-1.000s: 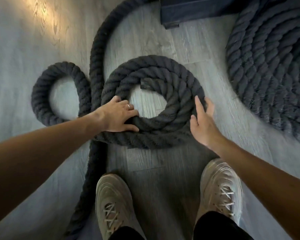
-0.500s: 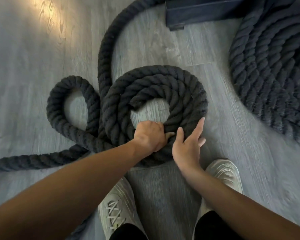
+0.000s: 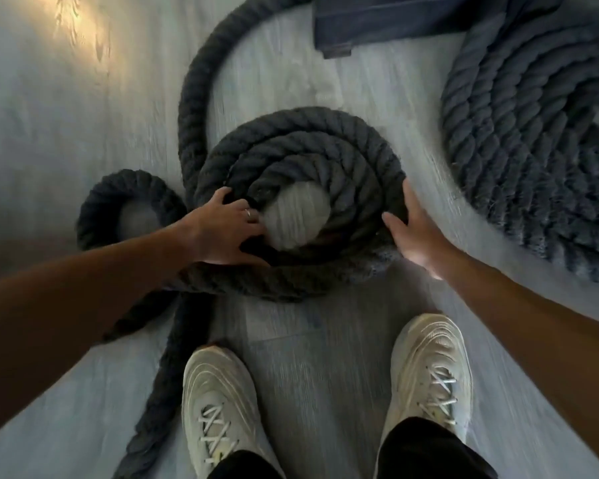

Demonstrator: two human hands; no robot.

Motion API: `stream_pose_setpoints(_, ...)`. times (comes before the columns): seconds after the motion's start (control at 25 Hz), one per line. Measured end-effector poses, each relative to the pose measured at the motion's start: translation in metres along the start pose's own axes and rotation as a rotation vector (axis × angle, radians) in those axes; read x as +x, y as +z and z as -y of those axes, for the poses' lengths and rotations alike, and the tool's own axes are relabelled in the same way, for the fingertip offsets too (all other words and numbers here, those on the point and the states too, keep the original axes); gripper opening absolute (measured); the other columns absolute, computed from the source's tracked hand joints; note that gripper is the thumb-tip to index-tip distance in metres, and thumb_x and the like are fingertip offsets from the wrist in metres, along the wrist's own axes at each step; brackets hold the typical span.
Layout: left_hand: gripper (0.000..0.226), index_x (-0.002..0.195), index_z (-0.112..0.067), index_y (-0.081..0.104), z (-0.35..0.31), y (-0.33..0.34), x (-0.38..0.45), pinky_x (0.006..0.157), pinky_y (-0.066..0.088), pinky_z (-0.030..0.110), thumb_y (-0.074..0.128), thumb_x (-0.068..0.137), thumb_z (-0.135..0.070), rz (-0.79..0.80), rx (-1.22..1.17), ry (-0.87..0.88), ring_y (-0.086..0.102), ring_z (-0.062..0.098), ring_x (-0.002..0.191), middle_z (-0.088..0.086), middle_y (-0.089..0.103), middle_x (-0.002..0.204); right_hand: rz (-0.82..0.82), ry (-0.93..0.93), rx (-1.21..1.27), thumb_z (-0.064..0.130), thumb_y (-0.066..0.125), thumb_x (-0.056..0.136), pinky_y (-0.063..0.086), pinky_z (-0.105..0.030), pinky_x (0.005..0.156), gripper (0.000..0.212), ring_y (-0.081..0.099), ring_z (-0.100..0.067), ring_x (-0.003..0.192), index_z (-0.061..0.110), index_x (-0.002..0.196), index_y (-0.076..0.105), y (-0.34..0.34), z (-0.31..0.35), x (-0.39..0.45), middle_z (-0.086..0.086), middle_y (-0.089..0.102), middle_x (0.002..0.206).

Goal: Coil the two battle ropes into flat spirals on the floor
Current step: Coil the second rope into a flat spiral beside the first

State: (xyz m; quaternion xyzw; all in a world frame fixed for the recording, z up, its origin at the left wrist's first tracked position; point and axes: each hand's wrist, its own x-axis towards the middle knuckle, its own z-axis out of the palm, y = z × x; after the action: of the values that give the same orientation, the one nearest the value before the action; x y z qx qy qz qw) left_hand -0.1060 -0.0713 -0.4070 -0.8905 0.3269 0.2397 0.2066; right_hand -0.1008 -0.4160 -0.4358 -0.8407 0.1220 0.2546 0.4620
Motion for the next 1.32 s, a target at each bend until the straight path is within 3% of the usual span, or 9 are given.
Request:
stream_pose_setpoints(0.24, 0.092, 0.134, -0.035, 0.053, -0.024, -0.007, 0.005, 0.095, 0.039, 0.056, -0.005, 0.081, -0.084, -0.03, -0.022, -0.115, 0.047, 0.028, 0.121, 0.003, 0.055, 0.137, -0.21, 0.34, 0.412, 0.063, 0.074, 0.072, 0.051, -0.051, 0.1, 0.106, 0.052, -0.034, 0.126, 0.04, 0.154, 0.011, 0.082, 0.021, -0.062, -0.005, 0.039, 0.149)
stream_pose_setpoints(0.36, 0.086, 0.132, -0.035, 0.054, -0.038, -0.012, 0.006, 0.092, 0.038, 0.057, 0.002, 0.084, -0.085, 0.016, -0.087, -0.236, 0.048, 0.03, 0.12, 0.006, 0.057, 0.134, -0.176, 0.331, 0.595, 0.043, 0.069, 0.088, 0.063, -0.046, 0.073, 0.068, 0.066, -0.026, 0.102, 0.029, 0.141, 0.029, 0.099, 0.023, -0.07, 0.002, 0.052, 0.128)
stream_pose_setpoints(0.48, 0.088, 0.129, -0.031, 0.057, -0.053, -0.023, 0.012, 0.09, 0.037, 0.058, 0.004, 0.085, -0.086, 0.076, -0.16, -0.38, 0.049, 0.031, 0.12, 0.008, 0.06, 0.126, -0.045, 0.242, 0.485, 0.037, 0.065, 0.092, 0.063, -0.043, 0.071, 0.066, 0.073, -0.024, 0.08, 0.021, 0.145, 0.031, 0.065, 0.025, -0.041, -0.006, 0.051, 0.138)
stream_pose_setpoints(0.64, 0.085, 0.13, -0.024, 0.058, -0.073, -0.045, 0.033, 0.098, 0.033, 0.063, 0.013, 0.088, -0.084, 0.139, -0.376, -0.526, 0.047, 0.034, 0.125, 0.01, 0.061, 0.127, -0.009, 0.124, 0.342, 0.036, 0.065, 0.094, 0.061, -0.029, 0.066, 0.06, 0.068, -0.021, 0.093, 0.024, 0.146, 0.037, 0.024, 0.029, -0.006, -0.003, 0.05, 0.143)
stream_pose_setpoints(0.76, 0.063, 0.121, -0.026, 0.059, -0.066, -0.04, 0.029, 0.099, 0.034, 0.058, 0.032, 0.094, -0.076, -0.094, -0.632, -0.56, 0.05, 0.03, 0.121, 0.005, 0.062, 0.121, -0.112, 0.08, 0.209, 0.061, 0.06, 0.09, 0.057, -0.041, 0.09, 0.083, 0.052, -0.026, 0.128, 0.035, 0.156, 0.019, 0.03, 0.029, 0.0, 0.003, 0.035, 0.156)
stream_pose_setpoints(0.84, 0.044, 0.116, -0.025, 0.062, -0.054, -0.023, 0.003, 0.096, 0.04, 0.051, 0.048, 0.097, -0.061, -0.446, -0.78, -0.571, 0.051, 0.029, 0.116, 0.003, 0.062, 0.117, -0.194, 0.01, -0.11, 0.065, 0.053, 0.091, 0.034, -0.052, 0.114, 0.09, 0.029, -0.036, 0.143, 0.03, 0.16, 0.006, 0.04, 0.025, -0.002, -0.008, 0.023, 0.161)
stream_pose_setpoints(1.0, 0.035, 0.118, -0.022, 0.061, -0.032, 0.041, -0.071, 0.094, 0.038, 0.043, 0.057, 0.095, -0.047, -0.803, -0.947, -1.021, 0.047, 0.03, 0.115, 0.004, 0.058, 0.118, -0.381, -0.423, -0.598, 0.042, 0.06, 0.094, 0.03, -0.059, 0.105, 0.075, 0.033, -0.044, 0.125, 0.018, 0.156, 0.026, 0.049, 0.057, -0.035, -0.021, 0.034, 0.141)
stream_pose_setpoints(1.16, 0.052, 0.134, -0.022, 0.047, -0.035, 0.089, -0.114, 0.109, 0.036, 0.054, 0.062, 0.092, -0.047, -0.63, -1.3, -1.62, 0.04, 0.038, 0.131, 0.016, 0.044, 0.138, 0.097, -0.907, -0.598, 0.057, 0.053, 0.087, 0.046, -0.046, 0.093, 0.062, 0.052, -0.028, 0.108, 0.016, 0.134, 0.062, 0.11, 0.091, -0.062, -0.006, 0.052, 0.115)
stream_pose_setpoints(1.32, 0.097, 0.149, -0.028, 0.031, -0.001, 0.099, -0.105, 0.091, 0.055, 0.057, 0.082, 0.068, -0.046, -0.644, -2.191, -1.764, 0.059, 0.037, 0.119, 0.015, 0.051, 0.143, 0.347, -0.991, -0.877, 0.07, 0.044, 0.088, 0.037, -0.045, 0.097, 0.069, 0.046, -0.019, 0.115, 0.034, 0.147, 0.042, 0.167, 0.097, -0.077, 0.005, 0.047, 0.124)
